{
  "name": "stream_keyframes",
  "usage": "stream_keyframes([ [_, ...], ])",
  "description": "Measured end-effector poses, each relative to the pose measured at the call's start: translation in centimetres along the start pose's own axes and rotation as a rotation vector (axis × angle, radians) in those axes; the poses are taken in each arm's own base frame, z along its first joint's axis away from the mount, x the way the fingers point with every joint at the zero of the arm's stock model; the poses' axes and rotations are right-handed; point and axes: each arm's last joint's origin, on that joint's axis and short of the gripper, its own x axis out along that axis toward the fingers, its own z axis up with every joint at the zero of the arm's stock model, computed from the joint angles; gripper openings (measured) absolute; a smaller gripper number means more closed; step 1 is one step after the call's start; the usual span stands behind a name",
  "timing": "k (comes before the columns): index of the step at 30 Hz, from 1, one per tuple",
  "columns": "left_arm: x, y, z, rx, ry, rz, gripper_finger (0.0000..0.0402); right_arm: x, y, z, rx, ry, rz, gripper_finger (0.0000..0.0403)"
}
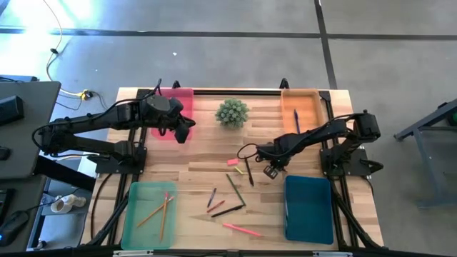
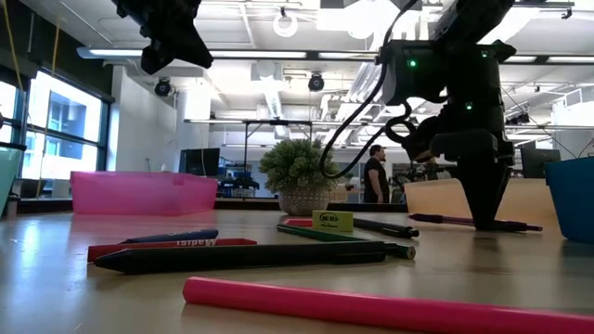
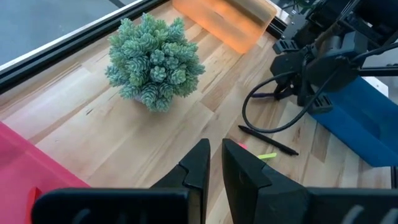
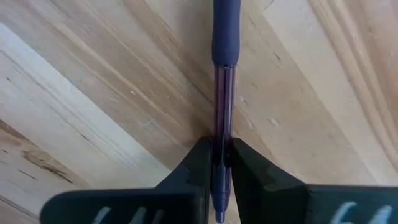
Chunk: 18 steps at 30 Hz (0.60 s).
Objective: Sort crayons/erasers/pens/pencils in bins
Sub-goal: Put the purple pen into the orange bin
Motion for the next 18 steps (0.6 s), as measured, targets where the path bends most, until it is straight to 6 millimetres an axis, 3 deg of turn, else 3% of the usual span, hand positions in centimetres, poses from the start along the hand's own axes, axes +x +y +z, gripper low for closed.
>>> stream_keyframes([
  [13, 0.0, 0.0, 0.0, -0.001, 0.001, 0.0, 0.0032, -4.3, -0.8, -0.9, 0.035, -0.147, 0.091, 0.002],
  [18, 0.0, 0.0, 0.0, -0.001, 0.004, 0.001, 0.0055, -6.8, -1.7, -1.4, 0.09, -0.279, 0.123, 0.002],
])
